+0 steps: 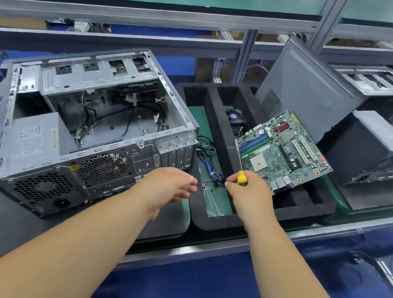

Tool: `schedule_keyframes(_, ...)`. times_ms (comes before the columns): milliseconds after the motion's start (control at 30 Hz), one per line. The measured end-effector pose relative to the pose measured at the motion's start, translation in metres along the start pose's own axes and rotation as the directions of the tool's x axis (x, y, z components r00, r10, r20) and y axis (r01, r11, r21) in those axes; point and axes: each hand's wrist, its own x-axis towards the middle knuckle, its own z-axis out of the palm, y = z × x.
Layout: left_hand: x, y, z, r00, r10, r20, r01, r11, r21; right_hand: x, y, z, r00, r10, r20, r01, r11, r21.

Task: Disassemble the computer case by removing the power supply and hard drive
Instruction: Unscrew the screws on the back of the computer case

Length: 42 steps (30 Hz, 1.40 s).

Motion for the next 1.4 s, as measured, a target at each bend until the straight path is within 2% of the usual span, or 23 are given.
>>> schedule_keyframes(200, 0.005, 0.002, -0.012, 0.997, 0.081, -0.015, -0.08, 0.995, 0.055, 0.027, 0.009, 0.017, 0.997, 0.026, 0.079, -0.019, 0.996, -0.089)
schedule_keyframes(467, 0.003, 0.005, -0.016, 0.974, 0.227, -0.017, -0.223, 0.967, 0.124, 0.022, 0.01, 0.017, 0.996, 0.063, 0.062, -0.067, 0.996, 0.066)
schedule_keyframes(733, -0.022, 0.019, -0.028, 0.912, 0.409, 0.01, -0.407, 0.904, 0.131, -0.015, -0.032, 0.017, 0.999, -0.043, 0.017, 0.04, 0.987, 0.158)
schedule_keyframes(867, -0.041, 0.019, -0.05, 0.876, 0.482, 0.008, -0.477, 0.863, 0.167, -0.039, -0.056, 0.029, 0.992, -0.117, 0.051, 0.105, 0.976, 0.192)
schedule_keyframes(967, -0.056, 0.016, -0.08, 0.823, 0.566, -0.043, -0.538, 0.802, 0.26, -0.058, -0.074, 0.047, 0.984, -0.15, 0.094, 0.129, 0.972, 0.196)
schedule_keyframes(1100, -0.076, 0.004, -0.133, 0.758, 0.621, -0.199, -0.534, 0.766, 0.358, -0.085, -0.094, 0.078, 0.958, -0.209, 0.197, 0.168, 0.964, 0.205)
schedule_keyframes(1200, -0.084, -0.004, -0.164, 0.72, 0.633, -0.284, -0.52, 0.764, 0.382, -0.105, -0.101, 0.093, 0.944, -0.244, 0.224, 0.198, 0.958, 0.207)
schedule_keyframes(1300, -0.088, -0.005, -0.184, 0.67, 0.688, -0.279, -0.504, 0.698, 0.509, -0.121, -0.104, 0.102, 0.943, -0.249, 0.222, 0.201, 0.955, 0.217)
schedule_keyframes(1400, -0.089, -0.005, -0.195, 0.664, 0.709, -0.238, -0.453, 0.634, 0.627, -0.131, -0.105, 0.109, 0.941, -0.244, 0.233, 0.196, 0.958, 0.211)
